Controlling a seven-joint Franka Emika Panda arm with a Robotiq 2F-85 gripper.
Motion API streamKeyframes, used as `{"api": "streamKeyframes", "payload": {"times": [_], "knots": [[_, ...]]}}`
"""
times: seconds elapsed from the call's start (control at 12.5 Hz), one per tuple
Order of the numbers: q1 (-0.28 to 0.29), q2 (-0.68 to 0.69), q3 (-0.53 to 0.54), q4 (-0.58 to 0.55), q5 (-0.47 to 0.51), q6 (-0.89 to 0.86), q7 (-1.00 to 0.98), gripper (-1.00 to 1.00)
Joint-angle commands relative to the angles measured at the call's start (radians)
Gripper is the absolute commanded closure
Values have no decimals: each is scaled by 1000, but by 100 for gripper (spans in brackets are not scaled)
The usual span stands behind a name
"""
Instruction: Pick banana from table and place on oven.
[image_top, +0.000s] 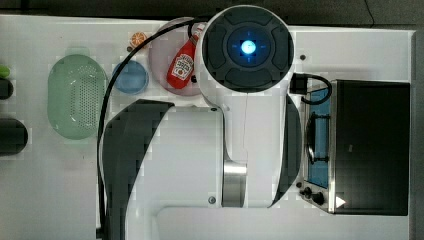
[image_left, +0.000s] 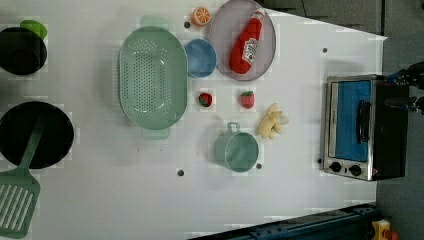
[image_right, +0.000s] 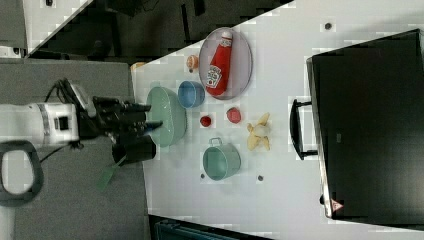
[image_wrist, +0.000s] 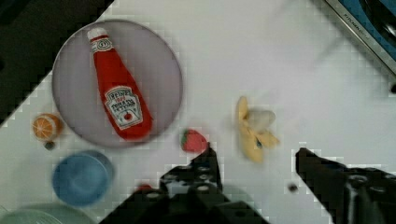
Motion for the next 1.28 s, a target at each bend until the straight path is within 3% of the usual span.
{"api": "streamKeyframes", "payload": {"times": [0.08, 0.24, 0.72, 1.28], "knots": [[-19, -453, -15, -250, -1, -184, 56, -59], [-18, -452, -14, -250, 0, -182, 56, -99], [-18, -337, -13, -296, 0, -108, 56, -100], [-18, -35, -13, -384, 0, 217, 56, -100]]}}
